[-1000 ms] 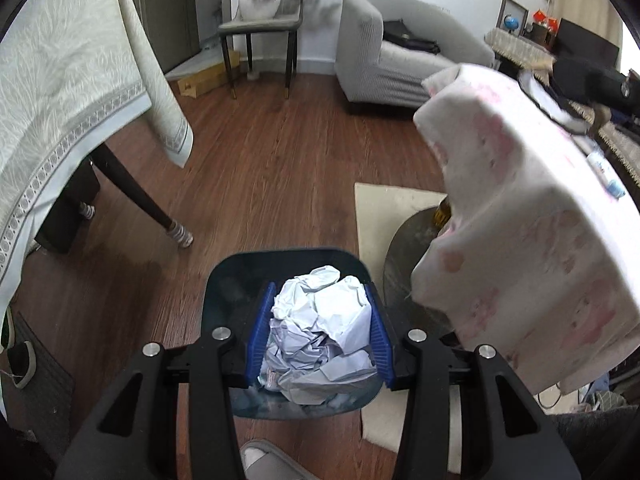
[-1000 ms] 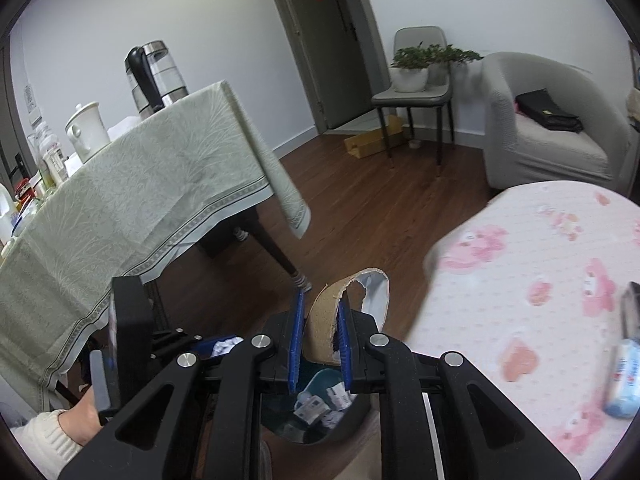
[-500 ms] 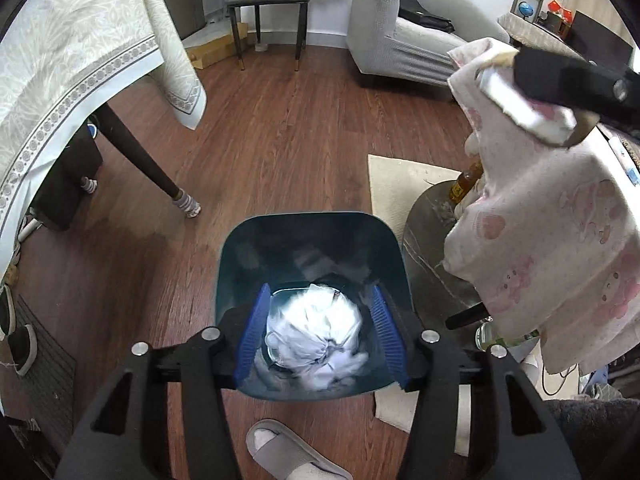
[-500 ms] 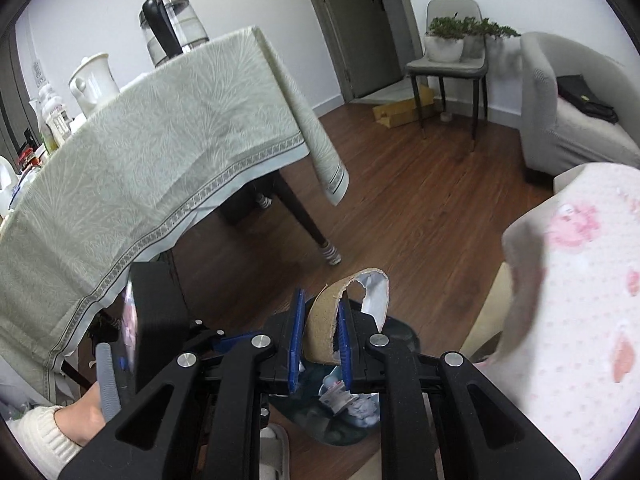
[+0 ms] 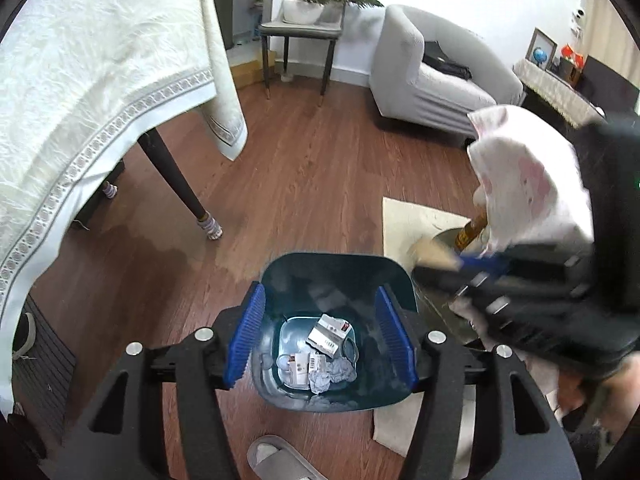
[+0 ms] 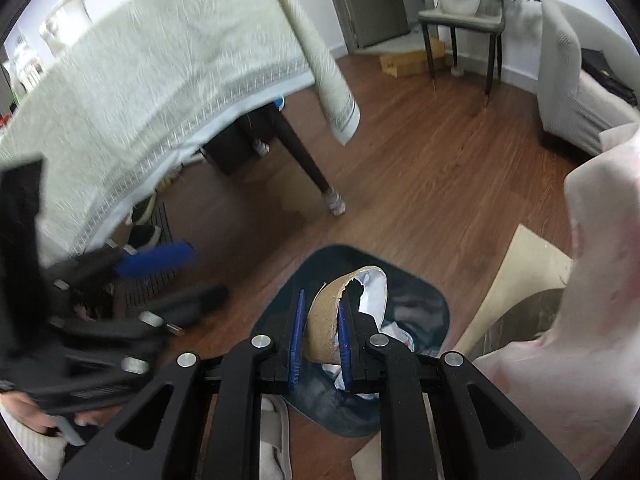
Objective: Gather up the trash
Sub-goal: 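Carry the crumpled paper and tape roll to the bin and open the left gripper, then open the right gripper over the teal bin to drop the tape roll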
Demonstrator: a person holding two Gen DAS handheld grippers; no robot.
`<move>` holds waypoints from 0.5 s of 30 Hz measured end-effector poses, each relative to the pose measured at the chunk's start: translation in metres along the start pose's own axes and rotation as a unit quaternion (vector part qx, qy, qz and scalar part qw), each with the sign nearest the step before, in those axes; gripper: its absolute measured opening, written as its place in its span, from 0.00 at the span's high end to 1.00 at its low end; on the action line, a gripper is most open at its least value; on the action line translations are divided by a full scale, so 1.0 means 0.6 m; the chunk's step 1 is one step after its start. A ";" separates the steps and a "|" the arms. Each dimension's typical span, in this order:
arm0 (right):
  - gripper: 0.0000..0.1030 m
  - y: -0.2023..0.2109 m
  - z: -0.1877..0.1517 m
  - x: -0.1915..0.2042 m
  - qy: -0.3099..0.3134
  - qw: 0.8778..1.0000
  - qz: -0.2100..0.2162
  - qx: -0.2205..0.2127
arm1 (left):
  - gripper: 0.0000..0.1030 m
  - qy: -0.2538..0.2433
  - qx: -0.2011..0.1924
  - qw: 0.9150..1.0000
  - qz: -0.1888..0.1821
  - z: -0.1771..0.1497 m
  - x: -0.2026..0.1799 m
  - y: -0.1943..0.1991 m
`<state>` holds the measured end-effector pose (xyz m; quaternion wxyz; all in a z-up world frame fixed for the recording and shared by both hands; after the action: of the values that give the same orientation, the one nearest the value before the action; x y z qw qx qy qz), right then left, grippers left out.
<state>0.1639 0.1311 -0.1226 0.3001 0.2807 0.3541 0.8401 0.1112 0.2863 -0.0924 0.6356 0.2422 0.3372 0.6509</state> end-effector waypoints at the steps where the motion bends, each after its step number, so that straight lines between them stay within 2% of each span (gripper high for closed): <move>1: 0.85 -0.010 -0.005 0.001 0.001 1.000 -0.001 0.007 | 0.40 0.006 -0.004 1.000 0.001 0.005 0.004 0.006; 6: 0.85 -0.063 -0.029 0.001 -0.002 0.999 -0.004 0.050 | 0.39 0.020 -0.022 1.000 -0.006 0.017 0.012 0.028; 13: 0.84 -0.105 -0.055 0.003 -0.001 0.996 -0.009 0.088 | 0.38 0.035 -0.033 0.999 -0.010 0.026 0.023 0.040; 14: 0.84 -0.107 -0.057 0.003 -0.001 0.996 -0.011 0.090 | 0.38 0.035 -0.034 0.999 -0.010 0.027 0.023 0.041; 15: 0.76 -0.110 -0.058 0.004 -0.001 0.996 -0.010 0.092 | 0.38 0.035 -0.035 0.999 -0.010 0.027 0.024 0.044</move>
<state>0.1587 0.1558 -0.1928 0.2819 0.3044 0.4328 0.8004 0.1046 0.3035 -0.0639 0.6384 0.1933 0.3383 0.6638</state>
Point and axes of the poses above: each gripper's, at about its wrist camera, not at the fingertips, and y roughly against the way its jaws point, x to its left, z to its top, the point moved 3 cm from there along -y, roughly the way its jaws point, and after that the axes turned 4 degrees about -x, right-handed, at the moved point
